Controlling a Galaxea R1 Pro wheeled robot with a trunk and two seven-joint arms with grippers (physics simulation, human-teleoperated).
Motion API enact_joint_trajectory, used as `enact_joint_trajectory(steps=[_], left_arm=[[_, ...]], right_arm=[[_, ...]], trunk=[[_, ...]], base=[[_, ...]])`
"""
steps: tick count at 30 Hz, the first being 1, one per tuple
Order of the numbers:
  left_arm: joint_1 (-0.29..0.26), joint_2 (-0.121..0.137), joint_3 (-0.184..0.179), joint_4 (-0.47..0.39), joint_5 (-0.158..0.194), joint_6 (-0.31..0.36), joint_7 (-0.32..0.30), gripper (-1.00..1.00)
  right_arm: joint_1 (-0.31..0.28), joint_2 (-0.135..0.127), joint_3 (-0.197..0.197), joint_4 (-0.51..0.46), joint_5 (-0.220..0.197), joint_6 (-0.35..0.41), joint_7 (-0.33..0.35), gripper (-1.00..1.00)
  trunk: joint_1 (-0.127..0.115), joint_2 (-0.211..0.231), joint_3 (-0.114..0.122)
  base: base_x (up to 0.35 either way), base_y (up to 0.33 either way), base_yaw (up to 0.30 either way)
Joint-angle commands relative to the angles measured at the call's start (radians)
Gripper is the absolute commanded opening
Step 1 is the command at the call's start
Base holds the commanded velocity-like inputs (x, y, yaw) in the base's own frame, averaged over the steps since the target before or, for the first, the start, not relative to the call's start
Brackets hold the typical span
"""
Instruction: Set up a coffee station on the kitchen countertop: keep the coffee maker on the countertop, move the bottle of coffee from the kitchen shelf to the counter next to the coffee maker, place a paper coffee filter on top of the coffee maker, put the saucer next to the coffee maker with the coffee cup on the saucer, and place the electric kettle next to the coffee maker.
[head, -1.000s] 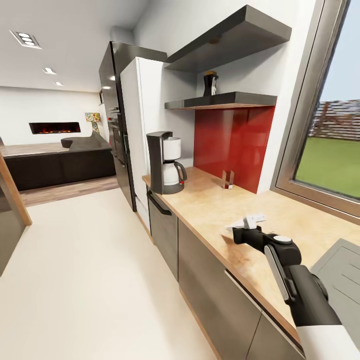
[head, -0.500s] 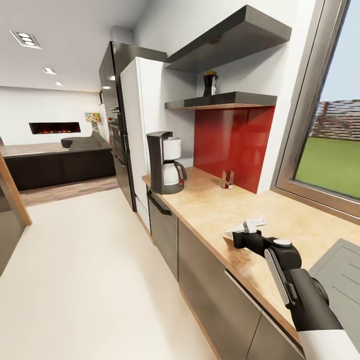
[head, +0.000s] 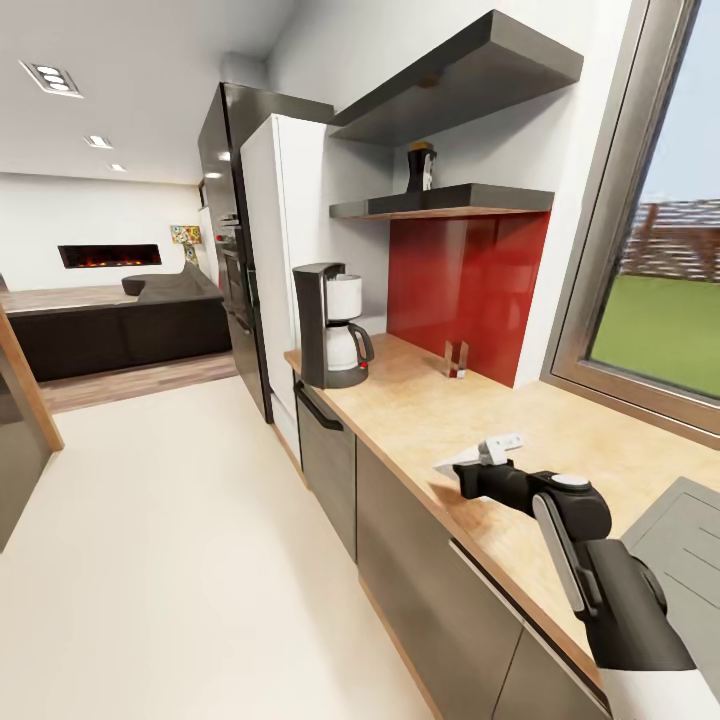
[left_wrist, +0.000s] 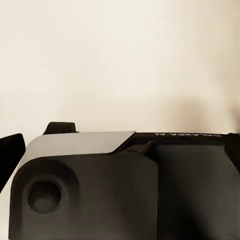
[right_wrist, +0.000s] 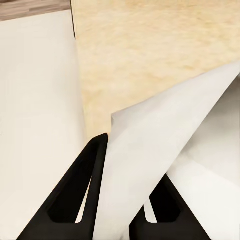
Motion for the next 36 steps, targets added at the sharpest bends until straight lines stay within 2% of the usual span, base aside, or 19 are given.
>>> enact_joint_trajectory(steps=[1, 8, 10, 12, 18, 25, 36], left_arm=[[0.001, -0.001, 0.003, -0.002, 0.001, -0.001, 0.0, 1.0], [0.0, -0.001, 0.002, -0.002, 0.001, -0.001, 0.0, 1.0], [0.0, -0.001, 0.001, -0.002, 0.001, -0.001, 0.0, 1.0], [0.0, -0.001, 0.001, -0.002, 0.001, -0.001, 0.0, 1.0], [0.0, -0.001, 0.001, -0.002, 0.001, -0.001, 0.0, 1.0], [0.0, -0.001, 0.002, -0.002, 0.001, -0.001, 0.0, 1.0], [0.0, -0.001, 0.002, -0.002, 0.001, -0.001, 0.0, 1.0]], right_arm=[[-0.001, -0.001, 0.001, -0.001, -0.003, 0.006, 0.001, -1.0], [-0.006, -0.001, 0.0, -0.002, -0.004, 0.008, 0.018, -1.0], [-0.008, -0.001, 0.0, -0.002, -0.004, 0.008, 0.056, -1.0], [-0.01, -0.002, -0.002, -0.002, -0.003, 0.009, 0.125, -1.0], [-0.019, -0.003, -0.005, -0.002, -0.002, 0.01, 0.202, -1.0], [-0.02, -0.003, -0.009, -0.002, -0.001, 0.011, 0.213, -1.0], [-0.02, -0.003, -0.052, -0.002, 0.003, 0.005, 0.205, -1.0]], trunk=[[0.0, -0.001, -0.001], [0.0, -0.001, -0.001], [0.0, -0.001, -0.001], [0.0, -0.001, -0.001], [0.0, -0.001, -0.001], [0.0, -0.001, -0.001], [0.0, -0.001, -0.001]], base=[[0.0, 0.0, 0.0], [0.0, 0.0, 0.0], [0.0, 0.0, 0.0], [0.0, 0.0, 0.0], [0.0, 0.0, 0.0], [0.0, 0.0, 0.0], [0.0, 0.0, 0.0]])
